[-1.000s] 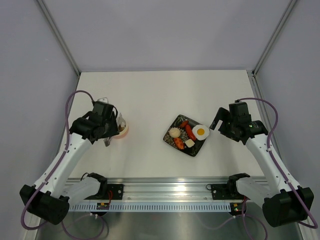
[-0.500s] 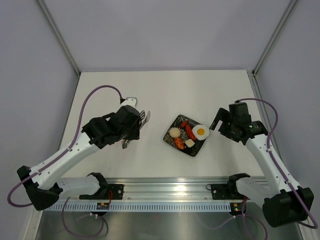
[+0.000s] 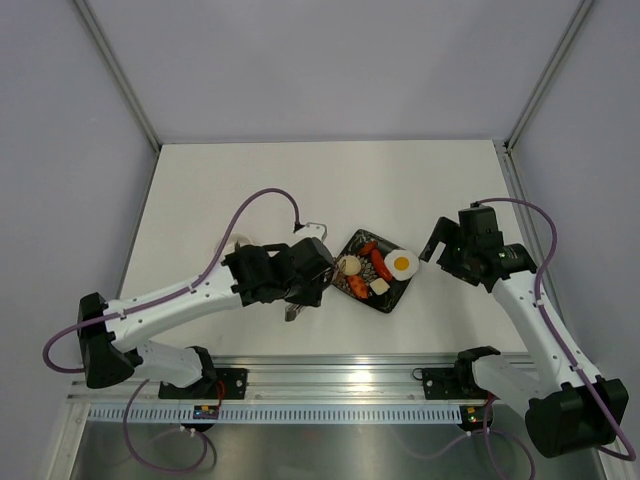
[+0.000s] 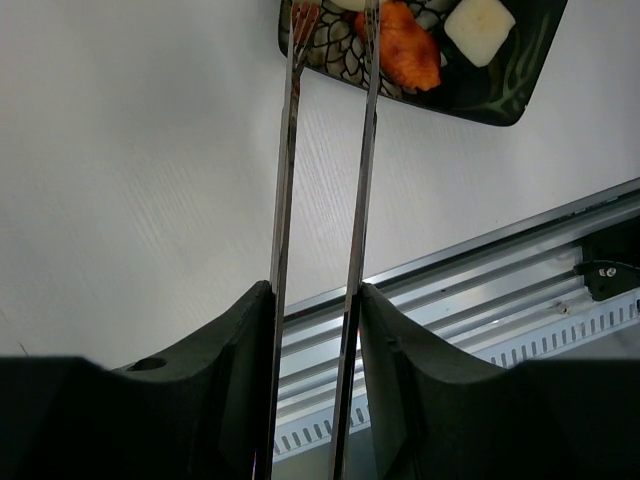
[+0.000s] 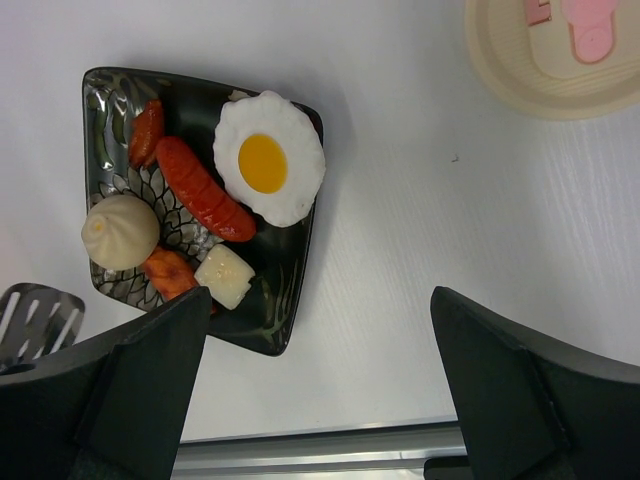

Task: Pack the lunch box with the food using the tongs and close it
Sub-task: Pick up the fake food from the plate.

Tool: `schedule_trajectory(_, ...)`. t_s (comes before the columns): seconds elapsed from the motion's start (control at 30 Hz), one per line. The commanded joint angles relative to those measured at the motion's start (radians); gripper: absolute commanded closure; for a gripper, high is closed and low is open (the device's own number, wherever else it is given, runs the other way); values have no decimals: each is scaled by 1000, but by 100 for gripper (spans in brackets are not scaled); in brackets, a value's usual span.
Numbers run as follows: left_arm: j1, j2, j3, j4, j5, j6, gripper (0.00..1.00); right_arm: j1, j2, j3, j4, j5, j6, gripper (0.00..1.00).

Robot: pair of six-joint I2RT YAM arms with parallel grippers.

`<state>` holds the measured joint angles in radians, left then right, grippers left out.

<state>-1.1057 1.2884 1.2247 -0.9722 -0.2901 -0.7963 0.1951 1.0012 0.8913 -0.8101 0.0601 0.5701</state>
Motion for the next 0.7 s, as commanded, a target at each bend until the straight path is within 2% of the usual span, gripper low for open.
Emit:
schedule_trajectory(0.0, -10, 14, 29, 65, 38, -50, 59, -5, -24, 3, -14, 9, -6, 1)
schedule_trajectory(0.47, -28, 83, 4, 104, 123, -132, 56, -3, -44, -17, -8, -8, -1, 0)
schedule_trajectory(0.67, -36, 98, 24, 64, 94, -175, 49, -5, -44, -8, -11, -13, -10, 0)
